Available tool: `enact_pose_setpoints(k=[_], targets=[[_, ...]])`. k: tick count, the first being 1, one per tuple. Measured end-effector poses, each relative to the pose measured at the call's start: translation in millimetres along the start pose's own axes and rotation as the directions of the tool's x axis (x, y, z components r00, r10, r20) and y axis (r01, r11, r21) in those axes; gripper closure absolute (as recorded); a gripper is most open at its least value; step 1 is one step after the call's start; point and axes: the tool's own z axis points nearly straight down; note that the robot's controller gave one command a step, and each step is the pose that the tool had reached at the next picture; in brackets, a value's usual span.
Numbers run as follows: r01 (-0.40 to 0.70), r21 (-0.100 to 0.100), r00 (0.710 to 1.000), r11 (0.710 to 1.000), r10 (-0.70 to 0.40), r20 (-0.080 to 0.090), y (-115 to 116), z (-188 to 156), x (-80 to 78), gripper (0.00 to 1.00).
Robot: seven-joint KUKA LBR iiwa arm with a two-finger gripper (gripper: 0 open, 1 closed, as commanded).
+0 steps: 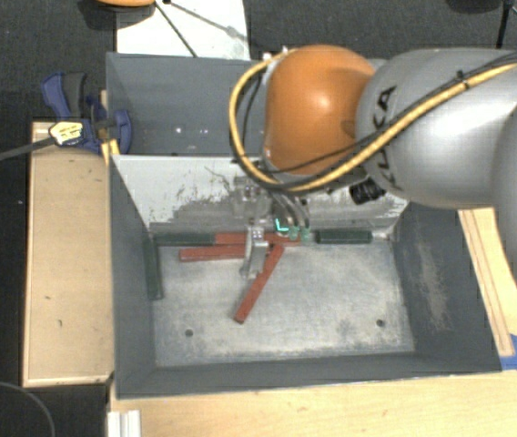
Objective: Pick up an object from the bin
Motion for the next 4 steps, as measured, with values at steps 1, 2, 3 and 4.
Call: enact_pose_setpoints(k=[1, 2, 3, 4], targets=[[-0.003, -0.001, 1.0, 1.0, 0.003, 0.008, -1, -5, -1.8, 0.0], [0.006, -0.002, 1.0, 1.0, -0.006, 0.012, -24, 49, 29.6, 0.0], [0.073, -0.001, 0.997, 0.997, -0.073, 0.012, -49, 105, 10.8, 0.0], [0.325, 0.001, 0.946, 0.946, -0.325, 0.006, -10, 132, 61.5, 1.0]])
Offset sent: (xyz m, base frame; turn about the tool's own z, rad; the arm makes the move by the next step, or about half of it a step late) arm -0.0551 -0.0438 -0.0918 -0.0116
